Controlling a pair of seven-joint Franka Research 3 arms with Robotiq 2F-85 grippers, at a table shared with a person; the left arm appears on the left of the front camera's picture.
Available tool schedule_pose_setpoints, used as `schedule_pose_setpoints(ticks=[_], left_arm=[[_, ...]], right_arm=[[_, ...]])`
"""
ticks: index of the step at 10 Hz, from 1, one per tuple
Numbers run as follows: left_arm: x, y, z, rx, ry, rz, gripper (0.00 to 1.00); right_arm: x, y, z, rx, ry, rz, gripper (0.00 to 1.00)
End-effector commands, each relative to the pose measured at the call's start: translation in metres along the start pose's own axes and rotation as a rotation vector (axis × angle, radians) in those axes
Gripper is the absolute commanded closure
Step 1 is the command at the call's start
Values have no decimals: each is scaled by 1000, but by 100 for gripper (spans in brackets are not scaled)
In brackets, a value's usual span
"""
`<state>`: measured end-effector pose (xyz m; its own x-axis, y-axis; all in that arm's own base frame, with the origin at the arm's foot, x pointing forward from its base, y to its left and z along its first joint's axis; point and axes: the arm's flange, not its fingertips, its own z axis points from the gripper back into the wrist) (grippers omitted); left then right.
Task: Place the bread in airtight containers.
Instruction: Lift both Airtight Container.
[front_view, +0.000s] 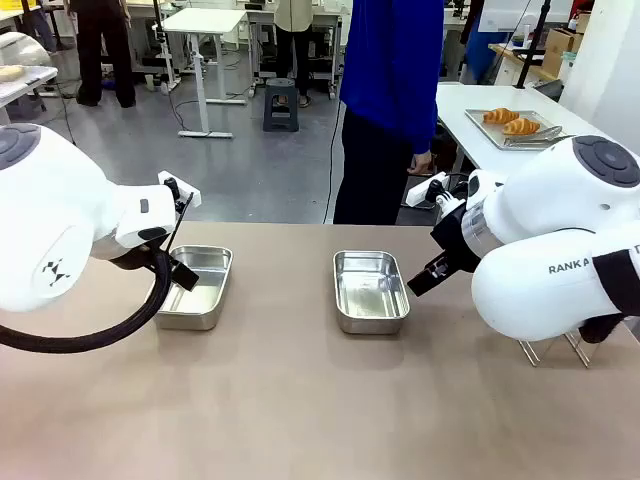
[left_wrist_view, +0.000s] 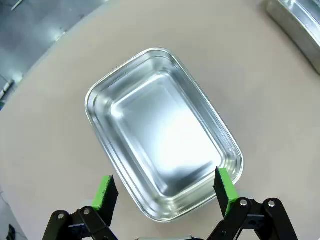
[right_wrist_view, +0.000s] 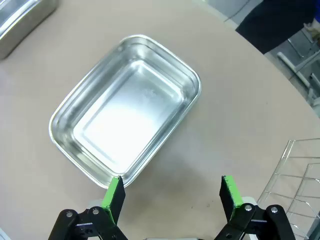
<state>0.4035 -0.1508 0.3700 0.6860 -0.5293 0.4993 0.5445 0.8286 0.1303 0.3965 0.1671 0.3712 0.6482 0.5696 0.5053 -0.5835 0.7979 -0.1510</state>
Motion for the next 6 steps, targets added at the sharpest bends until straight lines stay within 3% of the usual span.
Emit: schedule_pose_setpoints(ticks=[1,6], left_arm=[[0,0,0,0,0,0,0],[0,0,0,0,0,0,0]], right_arm=[[0,0,0,0,0,0,0],[0,0,0,0,0,0,0]])
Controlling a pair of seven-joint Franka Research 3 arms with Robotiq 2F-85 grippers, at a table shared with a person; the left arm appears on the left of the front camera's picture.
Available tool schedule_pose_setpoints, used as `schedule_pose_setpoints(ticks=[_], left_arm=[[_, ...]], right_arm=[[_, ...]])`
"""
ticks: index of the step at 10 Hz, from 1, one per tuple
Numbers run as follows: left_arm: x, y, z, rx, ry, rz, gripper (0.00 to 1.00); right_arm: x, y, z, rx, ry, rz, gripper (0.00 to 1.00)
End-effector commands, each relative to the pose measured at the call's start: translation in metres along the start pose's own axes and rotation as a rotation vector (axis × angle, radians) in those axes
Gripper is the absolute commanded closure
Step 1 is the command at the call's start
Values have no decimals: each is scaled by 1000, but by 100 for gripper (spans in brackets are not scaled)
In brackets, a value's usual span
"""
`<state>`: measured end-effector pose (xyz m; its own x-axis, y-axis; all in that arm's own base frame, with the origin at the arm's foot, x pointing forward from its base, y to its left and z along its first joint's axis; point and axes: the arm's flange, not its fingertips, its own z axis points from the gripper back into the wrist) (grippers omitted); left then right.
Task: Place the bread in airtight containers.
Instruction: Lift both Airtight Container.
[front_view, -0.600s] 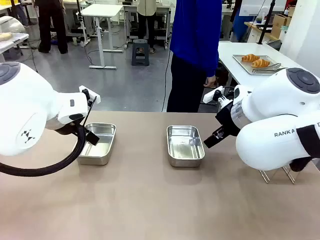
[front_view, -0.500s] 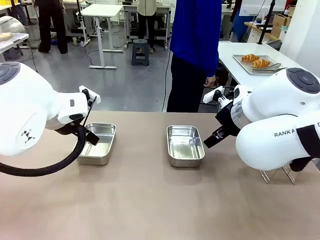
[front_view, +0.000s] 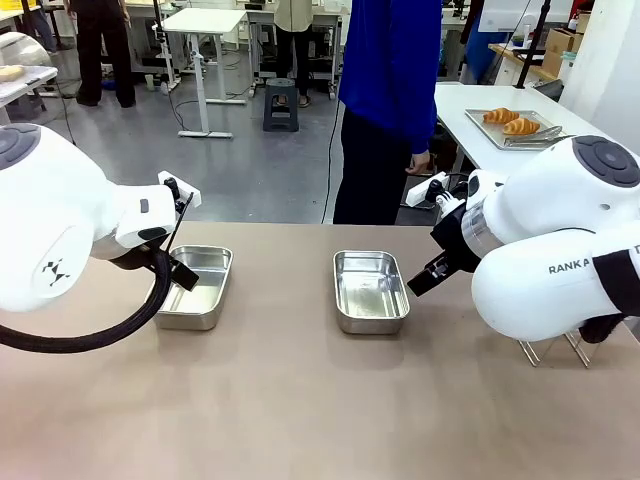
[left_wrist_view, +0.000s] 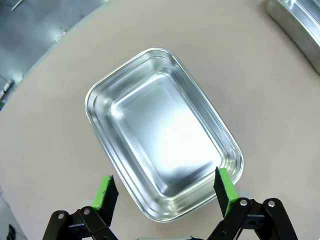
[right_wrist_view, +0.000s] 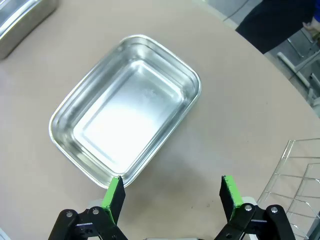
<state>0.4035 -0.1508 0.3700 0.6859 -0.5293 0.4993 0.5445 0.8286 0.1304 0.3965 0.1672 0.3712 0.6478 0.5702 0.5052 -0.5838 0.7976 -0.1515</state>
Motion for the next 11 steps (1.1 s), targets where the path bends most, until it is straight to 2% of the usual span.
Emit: schedule_pose_setpoints(ticks=[1,3,5,7,9,10,11], left_arm=[[0,0,0,0,0,0,0],[0,0,0,0,0,0,0],[35,35,57,39,-87,62,0],[59,80,121,-42,-131,57,0],[53,143,175,-172,-202,12,0],[38,175,191,-246,-252,-39,0],[15,206,203,-326,-276,-137,0]], right_arm=[[0,0,0,0,0,-1,0],[0,0,0,0,0,0,0],[52,-36,50,-12,-57,-51,0],[78,-81,102,77,-106,-91,0],[61,-139,154,174,-192,-69,0],[40,-172,172,244,-236,-40,0],[12,-200,184,292,-319,-23,0]])
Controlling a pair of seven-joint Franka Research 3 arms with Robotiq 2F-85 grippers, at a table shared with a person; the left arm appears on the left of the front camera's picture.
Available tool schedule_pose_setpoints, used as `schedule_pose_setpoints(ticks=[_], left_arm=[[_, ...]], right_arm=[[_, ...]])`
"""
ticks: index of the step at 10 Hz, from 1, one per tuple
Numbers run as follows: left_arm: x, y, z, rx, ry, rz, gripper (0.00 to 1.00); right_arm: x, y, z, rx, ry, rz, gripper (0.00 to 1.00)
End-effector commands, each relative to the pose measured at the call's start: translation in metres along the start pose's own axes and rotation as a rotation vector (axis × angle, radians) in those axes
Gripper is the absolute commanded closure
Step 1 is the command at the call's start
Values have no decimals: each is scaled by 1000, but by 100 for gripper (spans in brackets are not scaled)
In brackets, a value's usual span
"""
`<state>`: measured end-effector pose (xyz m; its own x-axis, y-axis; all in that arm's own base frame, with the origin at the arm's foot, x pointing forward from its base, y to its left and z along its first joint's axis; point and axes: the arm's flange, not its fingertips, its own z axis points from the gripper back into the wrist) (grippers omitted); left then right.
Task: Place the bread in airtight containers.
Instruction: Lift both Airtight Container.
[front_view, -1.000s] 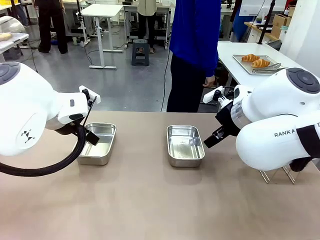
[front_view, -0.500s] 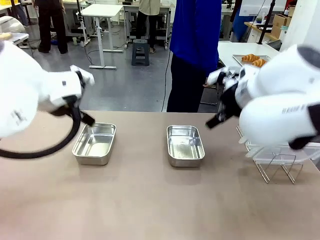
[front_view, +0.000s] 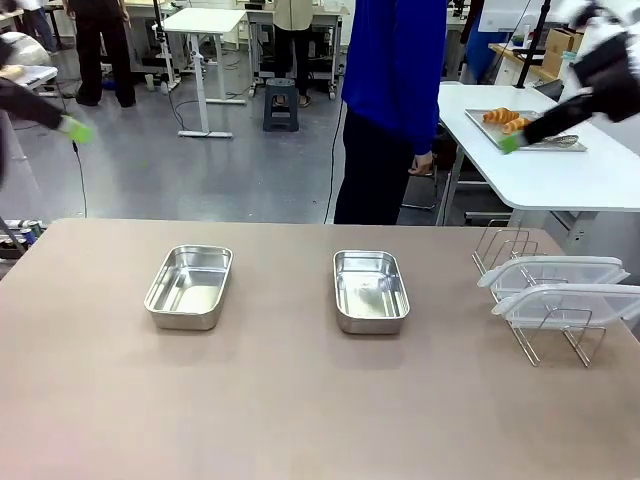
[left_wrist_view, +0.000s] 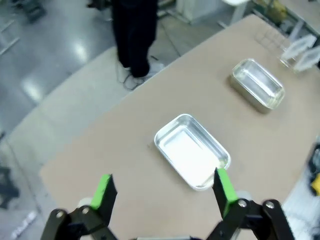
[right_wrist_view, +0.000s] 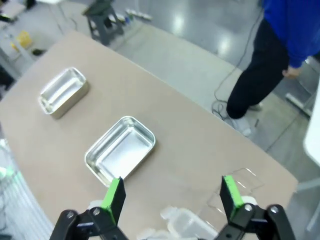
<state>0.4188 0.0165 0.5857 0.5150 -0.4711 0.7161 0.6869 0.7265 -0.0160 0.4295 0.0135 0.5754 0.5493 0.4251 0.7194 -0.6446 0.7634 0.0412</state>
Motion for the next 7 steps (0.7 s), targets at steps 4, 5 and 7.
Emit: schedule_pose_setpoints(ticks=[4,5,7], left_arm=[[-133,97,74,-184,-194,-63,0],[-156,98,80,-172,-225,-45,0],[-187,95,88,-145,-260,-58,0]], right_arm=[[-142,-96,68,222,-281,-2,0],[-163,-100,73,240,-314,-11,0],[-190,-102,73,259,-336,-19,0]])
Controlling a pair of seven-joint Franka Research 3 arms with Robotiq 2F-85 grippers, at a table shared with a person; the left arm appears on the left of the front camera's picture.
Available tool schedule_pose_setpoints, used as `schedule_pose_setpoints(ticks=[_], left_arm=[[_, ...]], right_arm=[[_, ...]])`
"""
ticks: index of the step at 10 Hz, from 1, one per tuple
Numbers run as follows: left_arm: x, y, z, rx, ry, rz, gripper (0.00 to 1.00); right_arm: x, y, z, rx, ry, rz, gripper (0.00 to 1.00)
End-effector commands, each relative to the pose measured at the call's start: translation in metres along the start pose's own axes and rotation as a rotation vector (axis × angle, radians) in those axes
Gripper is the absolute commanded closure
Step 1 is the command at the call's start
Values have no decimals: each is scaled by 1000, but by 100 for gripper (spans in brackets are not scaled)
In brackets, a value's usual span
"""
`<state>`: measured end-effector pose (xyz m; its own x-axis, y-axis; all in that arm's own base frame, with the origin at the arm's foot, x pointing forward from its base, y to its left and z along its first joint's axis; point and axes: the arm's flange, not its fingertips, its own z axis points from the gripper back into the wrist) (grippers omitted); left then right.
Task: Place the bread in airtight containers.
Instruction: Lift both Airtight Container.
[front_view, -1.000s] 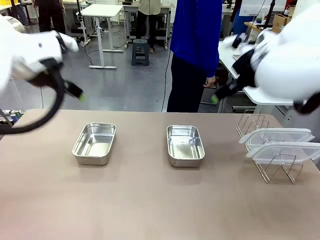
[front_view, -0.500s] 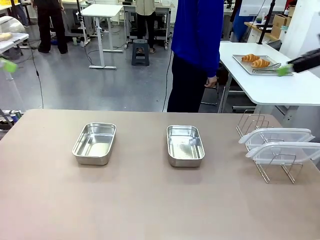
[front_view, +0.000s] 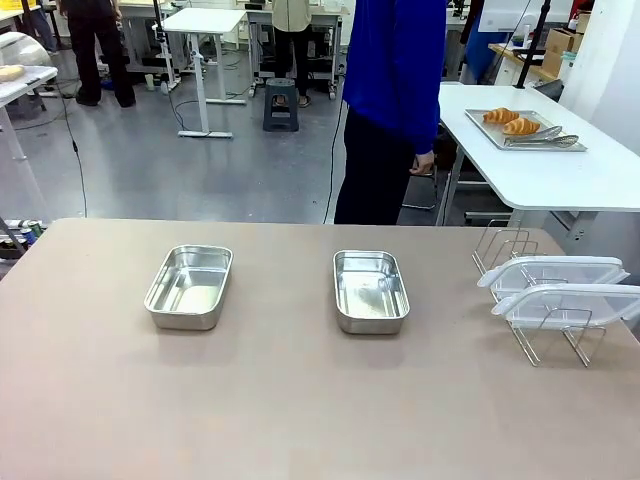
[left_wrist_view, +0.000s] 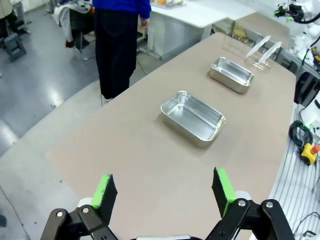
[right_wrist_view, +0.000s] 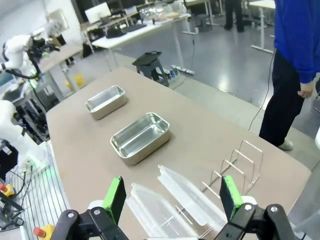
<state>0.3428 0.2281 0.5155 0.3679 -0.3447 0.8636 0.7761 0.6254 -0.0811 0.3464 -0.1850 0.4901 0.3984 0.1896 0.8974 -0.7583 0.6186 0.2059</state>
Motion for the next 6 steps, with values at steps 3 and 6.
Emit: schedule_pose_setpoints(ticks=[3,6], left_arm=[[-12,-24,-18,21,4,-31,0],[-15,-15,-11,14,11,-12,0]], right_arm=[[-17,-4,-2,24,-5,-6,0],[-19,-4,-2,29,-4,-28,0]])
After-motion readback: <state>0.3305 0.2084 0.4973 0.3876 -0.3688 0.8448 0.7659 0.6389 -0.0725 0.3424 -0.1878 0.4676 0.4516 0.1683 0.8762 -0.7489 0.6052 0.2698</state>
